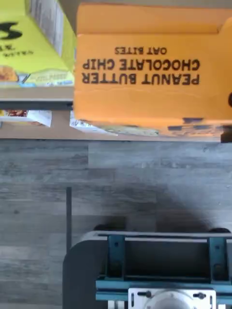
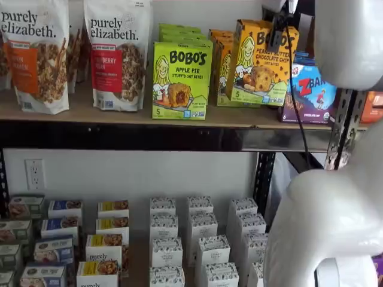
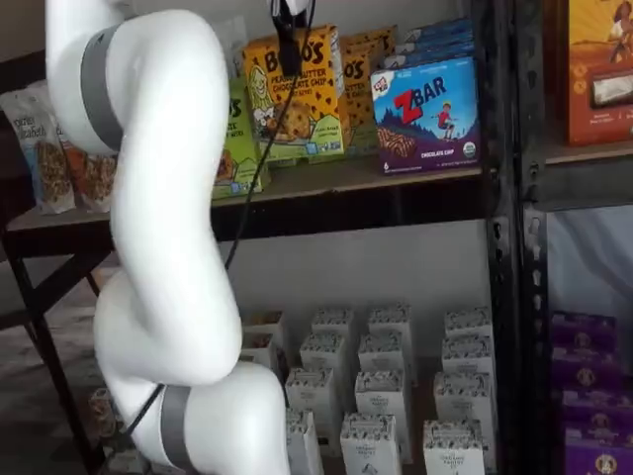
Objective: Pick up the orange box on the top shelf, the fifth box from the left
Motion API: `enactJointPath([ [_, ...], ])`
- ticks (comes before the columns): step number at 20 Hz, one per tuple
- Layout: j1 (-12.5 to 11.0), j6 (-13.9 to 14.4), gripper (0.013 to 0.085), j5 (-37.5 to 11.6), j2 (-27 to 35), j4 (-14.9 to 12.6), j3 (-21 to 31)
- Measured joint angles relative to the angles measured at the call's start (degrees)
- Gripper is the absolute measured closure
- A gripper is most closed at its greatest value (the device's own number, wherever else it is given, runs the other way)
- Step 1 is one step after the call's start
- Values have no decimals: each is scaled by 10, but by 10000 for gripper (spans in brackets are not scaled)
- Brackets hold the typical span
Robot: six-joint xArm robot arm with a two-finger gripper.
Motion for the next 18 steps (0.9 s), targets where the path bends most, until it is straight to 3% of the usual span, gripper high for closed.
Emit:
enactJointPath([
  [10, -11, -10, 570, 25, -103, -5, 76],
  [15, -24, -25, 570, 32, -175, -13, 136],
  [18, -19, -28, 570, 28, -219, -28, 179],
])
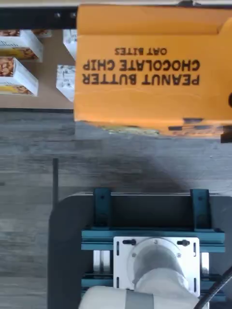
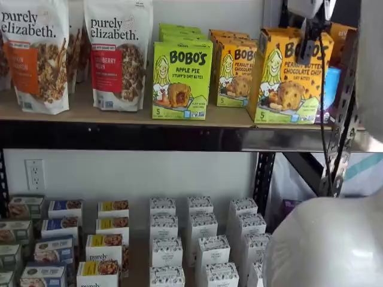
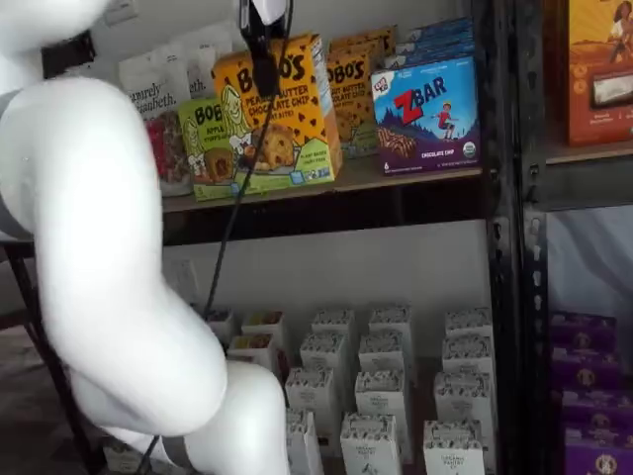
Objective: Pick up the orange box on the top shelf, the fifth box from the left
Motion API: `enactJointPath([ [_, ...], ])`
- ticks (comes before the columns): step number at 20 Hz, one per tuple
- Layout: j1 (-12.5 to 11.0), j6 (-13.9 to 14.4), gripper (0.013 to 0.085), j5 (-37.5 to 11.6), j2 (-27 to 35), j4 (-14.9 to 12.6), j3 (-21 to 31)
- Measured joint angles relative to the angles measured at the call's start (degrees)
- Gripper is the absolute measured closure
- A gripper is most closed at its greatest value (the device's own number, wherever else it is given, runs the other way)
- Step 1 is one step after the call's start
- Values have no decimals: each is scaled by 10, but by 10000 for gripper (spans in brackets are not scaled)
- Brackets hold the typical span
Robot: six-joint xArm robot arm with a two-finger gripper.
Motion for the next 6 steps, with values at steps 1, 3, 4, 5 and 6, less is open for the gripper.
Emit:
enactJointPath([
  [1, 3, 1, 570, -4, -15, -5, 17],
  [3, 6, 4, 570, -9, -38, -5, 42],
  [4, 7, 6, 570, -13, -49, -3, 54],
  [5, 9, 8, 570, -17, -58, -2, 64],
  [6, 12, 11, 570, -22, -67, -2, 74],
])
